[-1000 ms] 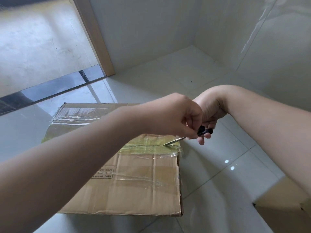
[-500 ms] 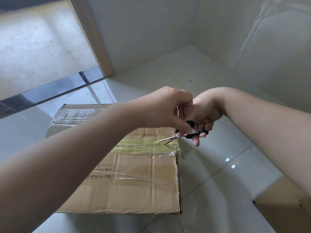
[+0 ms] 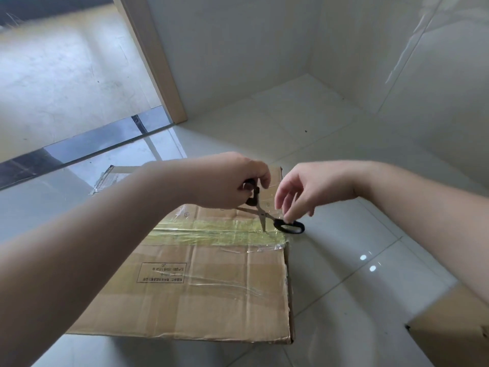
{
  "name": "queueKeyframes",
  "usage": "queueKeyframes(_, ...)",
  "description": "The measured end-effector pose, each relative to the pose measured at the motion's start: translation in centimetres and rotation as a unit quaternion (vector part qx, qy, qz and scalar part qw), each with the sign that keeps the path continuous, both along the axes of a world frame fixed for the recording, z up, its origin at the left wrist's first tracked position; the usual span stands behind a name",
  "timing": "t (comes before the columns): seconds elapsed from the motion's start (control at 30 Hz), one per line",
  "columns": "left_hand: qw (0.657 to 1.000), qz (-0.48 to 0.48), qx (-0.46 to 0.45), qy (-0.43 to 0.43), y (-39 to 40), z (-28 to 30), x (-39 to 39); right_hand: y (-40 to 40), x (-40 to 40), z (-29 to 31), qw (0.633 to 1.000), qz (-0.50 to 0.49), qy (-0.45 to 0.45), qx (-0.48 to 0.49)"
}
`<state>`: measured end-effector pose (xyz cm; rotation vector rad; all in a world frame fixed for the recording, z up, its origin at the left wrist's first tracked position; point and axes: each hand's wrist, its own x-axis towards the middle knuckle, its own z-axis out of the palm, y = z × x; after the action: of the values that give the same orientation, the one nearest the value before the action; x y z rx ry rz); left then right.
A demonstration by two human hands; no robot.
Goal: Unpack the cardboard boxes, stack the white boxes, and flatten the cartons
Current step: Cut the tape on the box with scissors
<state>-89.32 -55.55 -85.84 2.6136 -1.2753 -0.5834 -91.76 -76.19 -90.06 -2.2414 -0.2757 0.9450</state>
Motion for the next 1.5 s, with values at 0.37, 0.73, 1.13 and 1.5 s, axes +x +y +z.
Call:
queueKeyframes(0.37, 0.999, -0.024, 0.03, -0.019, -0.1, -1.4, -0.9, 2.5, -2.6, -4.4, 0.962, 0.092, -0.208, -0.151)
queueKeyframes(0.73, 0.997, 0.071, -0.01, 0.004, 1.9, -3.3, -0.4, 2.4, -2.4, -6.7, 0.956, 0.104, -0.221, -0.16)
queueKeyframes(1.13, 0.993, 0.114, -0.006, 0.004, 5.0, -4.4, -0.6, 2.5, -3.1, -7.0, 0.939, 0.121, -0.249, -0.205)
queueKeyframes(1.5, 0.992, 0.117, -0.039, 0.004, 5.5, -5.4, -0.2, 4.4, -2.9, -8.5, 0.933, 0.096, -0.276, -0.208)
